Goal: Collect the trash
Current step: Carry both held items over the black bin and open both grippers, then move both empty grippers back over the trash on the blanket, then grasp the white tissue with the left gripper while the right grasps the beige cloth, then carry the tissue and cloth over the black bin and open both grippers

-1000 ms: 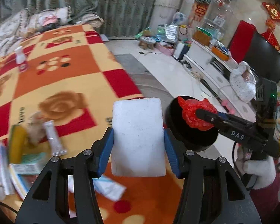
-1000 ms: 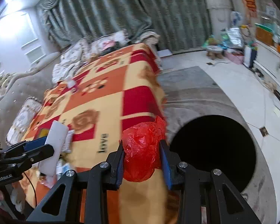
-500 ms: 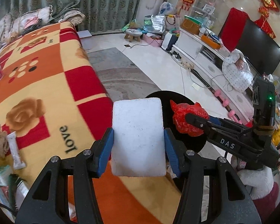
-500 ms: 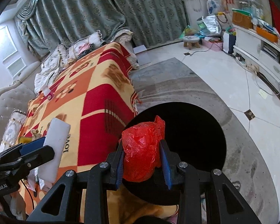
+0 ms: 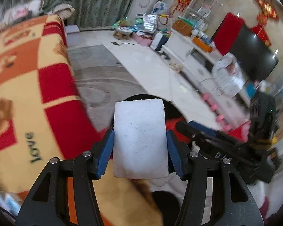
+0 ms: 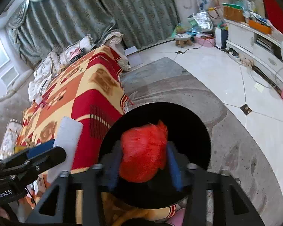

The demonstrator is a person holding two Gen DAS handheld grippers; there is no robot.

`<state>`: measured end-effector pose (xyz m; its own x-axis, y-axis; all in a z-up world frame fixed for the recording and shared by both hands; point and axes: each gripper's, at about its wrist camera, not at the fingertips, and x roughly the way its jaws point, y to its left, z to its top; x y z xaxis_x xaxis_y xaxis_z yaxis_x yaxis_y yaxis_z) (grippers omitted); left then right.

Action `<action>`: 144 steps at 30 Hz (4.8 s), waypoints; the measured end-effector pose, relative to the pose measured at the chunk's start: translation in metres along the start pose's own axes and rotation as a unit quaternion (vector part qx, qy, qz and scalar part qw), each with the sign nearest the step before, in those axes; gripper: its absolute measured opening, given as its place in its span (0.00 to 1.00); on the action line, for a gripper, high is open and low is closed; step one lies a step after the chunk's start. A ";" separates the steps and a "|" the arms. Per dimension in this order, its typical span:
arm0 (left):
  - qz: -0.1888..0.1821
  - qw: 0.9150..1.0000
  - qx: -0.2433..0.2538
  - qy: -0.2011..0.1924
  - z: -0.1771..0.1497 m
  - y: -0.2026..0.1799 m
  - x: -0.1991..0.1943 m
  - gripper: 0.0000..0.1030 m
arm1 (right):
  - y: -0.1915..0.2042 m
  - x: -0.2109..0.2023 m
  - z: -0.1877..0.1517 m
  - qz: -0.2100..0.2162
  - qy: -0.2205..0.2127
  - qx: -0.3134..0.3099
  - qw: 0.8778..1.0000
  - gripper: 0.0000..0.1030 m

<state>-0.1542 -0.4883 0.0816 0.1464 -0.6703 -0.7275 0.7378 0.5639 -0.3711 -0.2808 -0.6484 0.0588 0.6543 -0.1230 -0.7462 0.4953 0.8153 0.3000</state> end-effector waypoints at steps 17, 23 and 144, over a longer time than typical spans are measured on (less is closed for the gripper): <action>0.059 0.997 -0.044 -0.017 -0.008 0.024 -0.033 0.64 | 0.020 0.007 -0.010 0.012 0.019 -0.018 1.000 0.50; 0.099 0.994 -0.041 -0.033 -0.021 0.039 -0.060 0.64 | 0.051 0.008 -0.015 0.023 0.024 -0.045 0.998 0.53; 0.071 0.997 0.004 -0.032 -0.010 0.032 -0.084 0.24 | 0.106 -0.009 -0.012 0.041 0.004 -0.145 0.989 0.30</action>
<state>-0.1493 -0.4089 0.1248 0.2918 -0.6141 -0.7333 0.7122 0.6513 -0.2620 -0.2416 -0.5543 0.0903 0.6809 -0.0462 -0.7309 0.2558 0.9502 0.1783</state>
